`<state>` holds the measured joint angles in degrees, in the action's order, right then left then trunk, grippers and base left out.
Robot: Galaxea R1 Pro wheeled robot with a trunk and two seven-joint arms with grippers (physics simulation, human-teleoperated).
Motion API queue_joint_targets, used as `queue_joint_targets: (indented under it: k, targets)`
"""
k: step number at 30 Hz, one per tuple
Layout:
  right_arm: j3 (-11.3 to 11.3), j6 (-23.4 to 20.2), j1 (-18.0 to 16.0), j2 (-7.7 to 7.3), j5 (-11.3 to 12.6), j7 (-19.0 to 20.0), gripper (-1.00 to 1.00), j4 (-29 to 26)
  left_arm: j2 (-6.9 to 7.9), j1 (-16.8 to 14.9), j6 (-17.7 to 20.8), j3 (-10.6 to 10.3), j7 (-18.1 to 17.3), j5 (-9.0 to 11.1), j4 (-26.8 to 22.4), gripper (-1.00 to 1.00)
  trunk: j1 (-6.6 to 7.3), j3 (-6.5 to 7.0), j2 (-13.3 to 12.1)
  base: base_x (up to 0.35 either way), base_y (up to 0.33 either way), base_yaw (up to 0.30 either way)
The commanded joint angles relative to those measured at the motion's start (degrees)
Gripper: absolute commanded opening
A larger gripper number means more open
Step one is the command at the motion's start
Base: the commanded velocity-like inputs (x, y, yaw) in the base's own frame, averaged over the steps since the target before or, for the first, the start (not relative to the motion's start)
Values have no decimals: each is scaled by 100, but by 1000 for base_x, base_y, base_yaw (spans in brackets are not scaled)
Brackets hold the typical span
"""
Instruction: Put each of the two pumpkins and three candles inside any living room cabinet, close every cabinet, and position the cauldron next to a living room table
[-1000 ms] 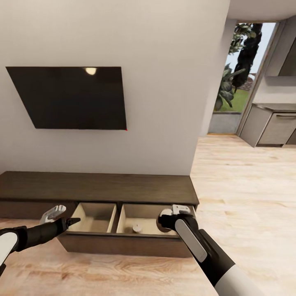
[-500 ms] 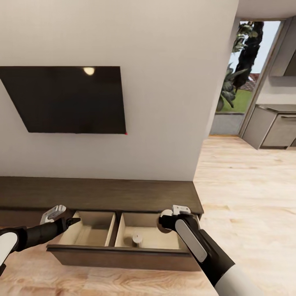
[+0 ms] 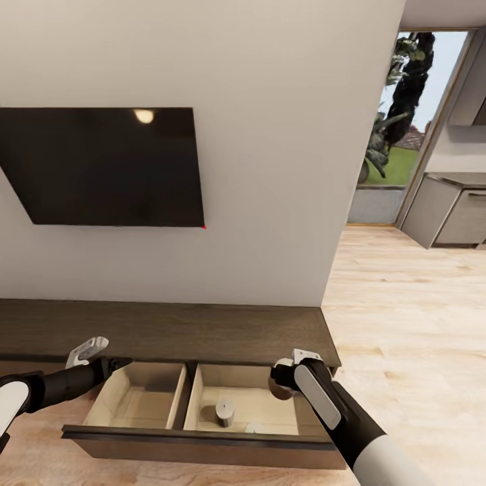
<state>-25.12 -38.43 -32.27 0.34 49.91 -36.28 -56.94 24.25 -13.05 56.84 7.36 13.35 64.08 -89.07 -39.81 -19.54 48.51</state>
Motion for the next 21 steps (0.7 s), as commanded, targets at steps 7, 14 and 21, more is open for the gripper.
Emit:
queue_joint_targets:
  k: [7,14,21]
  targets:
    - [-2,17,-15,-7,37,85,-100,510,1,-4,21,2,54,60,-5,100,-2,-7,6,35,0,0]
    - [-2,70,-30,0,36,104,-100,927,-6,-4,18,-3,58,60,-5,100,-2,-7,6,151,0,0]
    - [-2,395,-36,-2,49,112,-100,1168,-8,-4,16,-6,61,60,-5,100,-2,-7,6,295,-25,0]
